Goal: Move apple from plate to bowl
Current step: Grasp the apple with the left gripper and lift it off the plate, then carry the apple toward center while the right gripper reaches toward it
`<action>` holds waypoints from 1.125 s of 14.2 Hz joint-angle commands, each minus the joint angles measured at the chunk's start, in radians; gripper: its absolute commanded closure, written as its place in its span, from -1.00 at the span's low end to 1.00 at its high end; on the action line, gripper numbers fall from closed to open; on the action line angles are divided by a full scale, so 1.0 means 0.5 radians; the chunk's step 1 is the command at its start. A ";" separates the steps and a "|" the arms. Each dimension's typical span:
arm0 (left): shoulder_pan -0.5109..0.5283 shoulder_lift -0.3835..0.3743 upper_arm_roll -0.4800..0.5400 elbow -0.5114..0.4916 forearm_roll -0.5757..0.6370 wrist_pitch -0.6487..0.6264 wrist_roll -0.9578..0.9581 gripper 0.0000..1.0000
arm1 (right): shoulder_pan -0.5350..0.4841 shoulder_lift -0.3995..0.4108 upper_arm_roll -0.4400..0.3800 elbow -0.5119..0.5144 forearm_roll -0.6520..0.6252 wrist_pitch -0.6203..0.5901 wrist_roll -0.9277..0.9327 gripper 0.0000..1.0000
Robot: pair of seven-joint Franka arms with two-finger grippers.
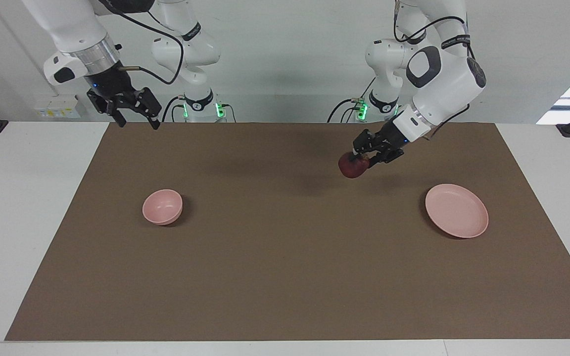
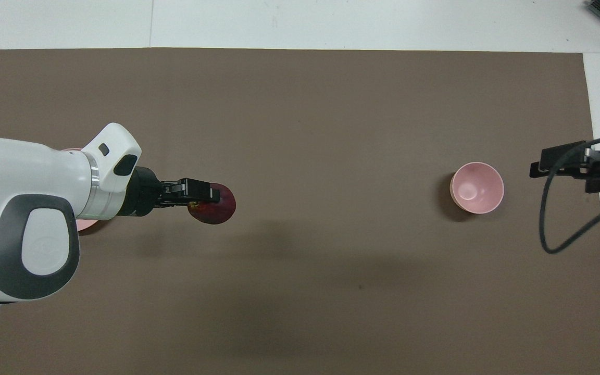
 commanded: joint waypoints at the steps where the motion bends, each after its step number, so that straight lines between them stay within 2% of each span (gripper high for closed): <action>1: -0.009 -0.024 -0.045 -0.009 -0.290 0.114 -0.027 1.00 | 0.032 0.023 0.010 -0.058 0.238 0.090 0.375 -1.00; 3: -0.009 -0.024 -0.128 -0.015 -0.404 0.276 -0.048 1.00 | 0.090 0.060 0.010 -0.061 0.361 0.185 0.670 -1.00; 6: -0.012 -0.024 -0.253 -0.021 -0.723 0.500 -0.094 1.00 | 0.128 0.133 0.010 -0.061 0.587 0.304 1.004 -1.00; 11: -0.040 -0.027 -0.429 -0.036 -0.975 0.890 -0.107 1.00 | 0.323 0.213 0.010 -0.055 0.821 0.642 1.600 -1.00; 13: -0.055 -0.021 -0.487 -0.036 -1.097 1.071 -0.101 1.00 | 0.370 0.241 0.010 -0.055 0.928 0.679 1.741 -1.00; 16: -0.058 -0.014 -0.564 -0.024 -1.199 1.209 -0.091 1.00 | 0.388 0.308 0.013 -0.043 1.097 0.624 1.785 -1.00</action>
